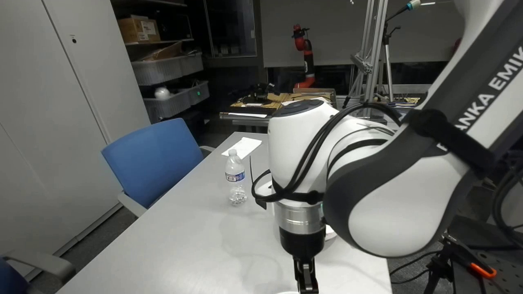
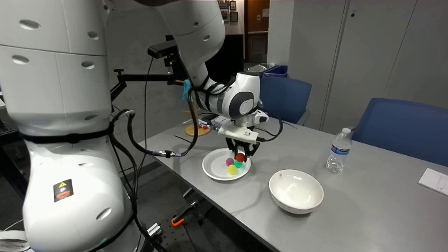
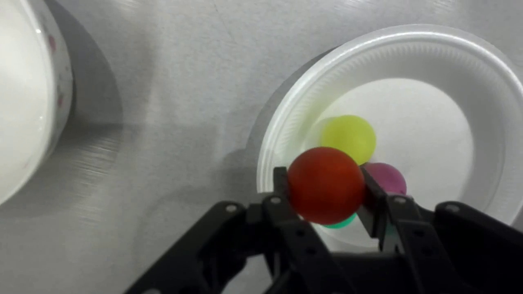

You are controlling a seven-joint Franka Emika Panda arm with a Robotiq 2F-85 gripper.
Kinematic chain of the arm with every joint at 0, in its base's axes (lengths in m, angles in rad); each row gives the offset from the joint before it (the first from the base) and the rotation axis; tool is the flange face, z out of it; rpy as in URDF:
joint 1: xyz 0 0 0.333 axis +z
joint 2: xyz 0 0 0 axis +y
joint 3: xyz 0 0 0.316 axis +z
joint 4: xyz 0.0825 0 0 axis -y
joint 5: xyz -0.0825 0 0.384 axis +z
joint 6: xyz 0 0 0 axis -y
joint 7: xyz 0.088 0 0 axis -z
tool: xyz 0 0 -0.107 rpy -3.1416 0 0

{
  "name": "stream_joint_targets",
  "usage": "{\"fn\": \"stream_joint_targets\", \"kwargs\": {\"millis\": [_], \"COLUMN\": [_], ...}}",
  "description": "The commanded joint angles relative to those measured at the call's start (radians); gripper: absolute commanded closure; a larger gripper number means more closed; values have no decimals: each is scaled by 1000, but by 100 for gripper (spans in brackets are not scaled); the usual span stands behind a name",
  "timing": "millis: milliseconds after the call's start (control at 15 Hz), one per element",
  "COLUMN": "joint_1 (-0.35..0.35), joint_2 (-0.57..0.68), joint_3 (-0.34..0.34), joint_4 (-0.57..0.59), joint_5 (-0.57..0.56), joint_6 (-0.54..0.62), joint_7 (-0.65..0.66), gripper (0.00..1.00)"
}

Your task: Pick up the orange and yellow balls from the bowl and put them in the plate.

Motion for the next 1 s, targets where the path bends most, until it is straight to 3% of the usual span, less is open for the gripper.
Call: {"fn": "stream_joint_targets", "kwargs": {"millis": [0,600,667,733,800,933], "joint_1": [1,-4,-4,-5,-5,-5], "joint_2": [41,130,134,136,137,137], "joint_3": [19,46,48,49,48,47], "joint_4": [20,59,63,65,66,68], "joint_5": [46,37,36,35,34,31], "joint_6": [30,47,46,46,45,47], "joint_7": [-58,-68,-67,-66,-66,-65], "gripper": [83,83,75,45,31,18]}}
